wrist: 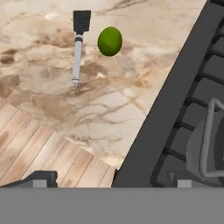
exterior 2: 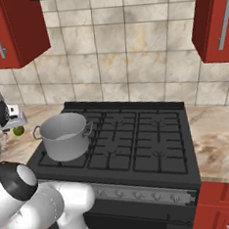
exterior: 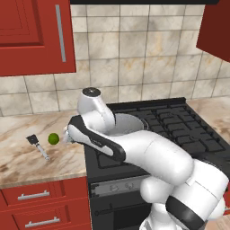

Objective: Put the onion and lime in the pot. Retrieve the spatula and lightly stir the vegetables in the pot.

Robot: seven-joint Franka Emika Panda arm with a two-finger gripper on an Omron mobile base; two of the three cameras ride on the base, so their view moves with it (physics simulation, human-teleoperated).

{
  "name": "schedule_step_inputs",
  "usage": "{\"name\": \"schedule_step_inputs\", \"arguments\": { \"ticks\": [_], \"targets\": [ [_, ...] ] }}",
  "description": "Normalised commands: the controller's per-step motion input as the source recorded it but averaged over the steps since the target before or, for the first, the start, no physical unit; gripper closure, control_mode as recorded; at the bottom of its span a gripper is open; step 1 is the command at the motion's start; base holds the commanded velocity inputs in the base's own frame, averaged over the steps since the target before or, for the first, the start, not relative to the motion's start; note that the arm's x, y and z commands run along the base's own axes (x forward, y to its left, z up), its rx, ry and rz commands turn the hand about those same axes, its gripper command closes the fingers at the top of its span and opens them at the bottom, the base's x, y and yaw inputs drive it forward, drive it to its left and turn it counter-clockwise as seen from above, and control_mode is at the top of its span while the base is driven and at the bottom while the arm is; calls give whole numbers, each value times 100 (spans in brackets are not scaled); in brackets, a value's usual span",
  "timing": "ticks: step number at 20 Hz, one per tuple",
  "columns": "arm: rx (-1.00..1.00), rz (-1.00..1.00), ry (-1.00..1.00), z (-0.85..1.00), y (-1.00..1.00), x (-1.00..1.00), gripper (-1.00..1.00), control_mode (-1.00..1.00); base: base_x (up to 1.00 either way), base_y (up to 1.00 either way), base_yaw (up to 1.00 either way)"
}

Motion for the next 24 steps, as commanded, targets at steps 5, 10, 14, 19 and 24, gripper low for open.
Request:
{"name": "schedule_step_inputs", "arguments": {
  "ticks": [5, 10, 14, 19, 24],
  "targets": [
    [-18, -19, 24, -5, 79, 63, -100, -100, 0, 0, 0],
    [-8, -5, 21, -24, 16, 89, -100, -100, 0, 0, 0],
    [0, 0, 8, -31, 0, 63, -100, -100, 0, 0, 0],
    [0, 0, 3, -29, 0, 6, -100, -100, 0, 0, 0],
    [0, 0, 0, -35, 0, -1, -100, -100, 0, 0, 0]
  ]
}}
